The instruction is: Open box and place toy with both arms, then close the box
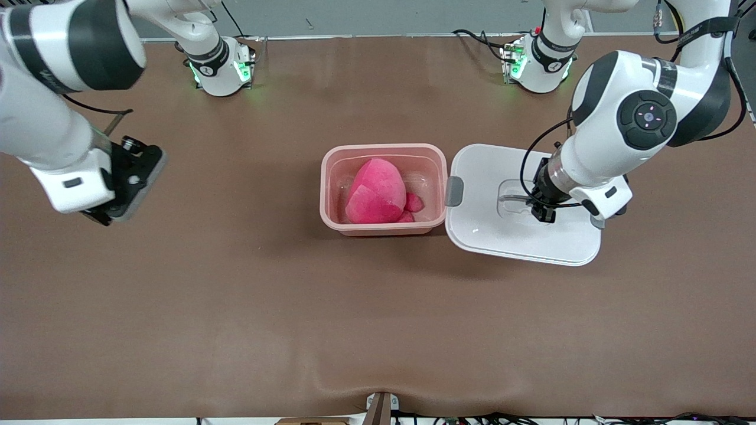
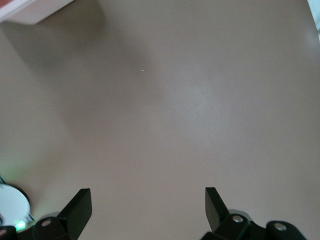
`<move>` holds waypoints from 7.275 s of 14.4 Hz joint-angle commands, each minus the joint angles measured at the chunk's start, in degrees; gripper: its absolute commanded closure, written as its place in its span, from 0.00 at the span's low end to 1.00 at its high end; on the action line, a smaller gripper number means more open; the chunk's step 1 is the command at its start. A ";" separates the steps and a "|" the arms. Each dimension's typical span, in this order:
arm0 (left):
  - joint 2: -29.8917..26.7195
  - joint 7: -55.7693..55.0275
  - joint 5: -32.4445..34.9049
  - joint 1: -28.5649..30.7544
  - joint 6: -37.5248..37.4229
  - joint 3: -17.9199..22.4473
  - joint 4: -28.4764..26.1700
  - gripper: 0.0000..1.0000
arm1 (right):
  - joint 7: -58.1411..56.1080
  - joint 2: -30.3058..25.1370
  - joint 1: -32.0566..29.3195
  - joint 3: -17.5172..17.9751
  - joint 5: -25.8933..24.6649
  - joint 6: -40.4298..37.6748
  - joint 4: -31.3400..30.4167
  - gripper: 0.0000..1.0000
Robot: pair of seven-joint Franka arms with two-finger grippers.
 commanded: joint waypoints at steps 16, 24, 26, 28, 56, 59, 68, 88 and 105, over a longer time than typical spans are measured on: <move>10.30 -23.29 2.47 -14.91 4.88 -0.97 7.92 1.00 | 37.38 -13.99 -12.08 0.96 11.59 -0.74 -10.24 0.00; 16.46 -32.36 6.00 -20.80 6.99 -0.88 13.82 1.00 | 54.34 -14.61 -8.14 -4.30 11.25 -3.46 -10.33 0.00; 16.46 -32.54 6.70 -22.30 7.60 -0.88 13.64 1.00 | 53.92 -14.17 -7.25 -6.68 11.07 -3.55 -8.50 0.00; 16.37 -34.72 6.88 -22.83 10.66 -0.88 13.29 1.00 | 53.74 -13.38 -7.33 -6.87 10.20 -3.64 -5.16 0.00; 15.23 -44.67 9.16 -28.11 15.78 -1.15 4.94 1.00 | 53.48 -10.74 -7.60 -6.60 6.59 -2.85 -3.92 0.00; 14.97 -44.67 9.25 -28.19 16.83 -1.15 3.62 1.00 | 53.48 -10.65 -7.60 -6.60 6.50 -3.20 -4.09 0.00; 14.88 -44.67 11.89 -28.46 17.62 -1.59 1.95 1.00 | 53.39 -10.13 -7.43 -6.60 6.32 -2.94 -4.00 0.00; 14.18 -43.18 12.15 -28.72 18.59 -1.94 0.20 1.00 | 53.21 -9.33 -6.46 -6.52 6.32 -3.20 -4.18 0.00; 14.70 -42.12 11.37 -28.11 19.12 -1.76 -0.25 1.00 | 50.75 -9.51 -6.37 -6.51 6.32 -4.08 -4.44 0.00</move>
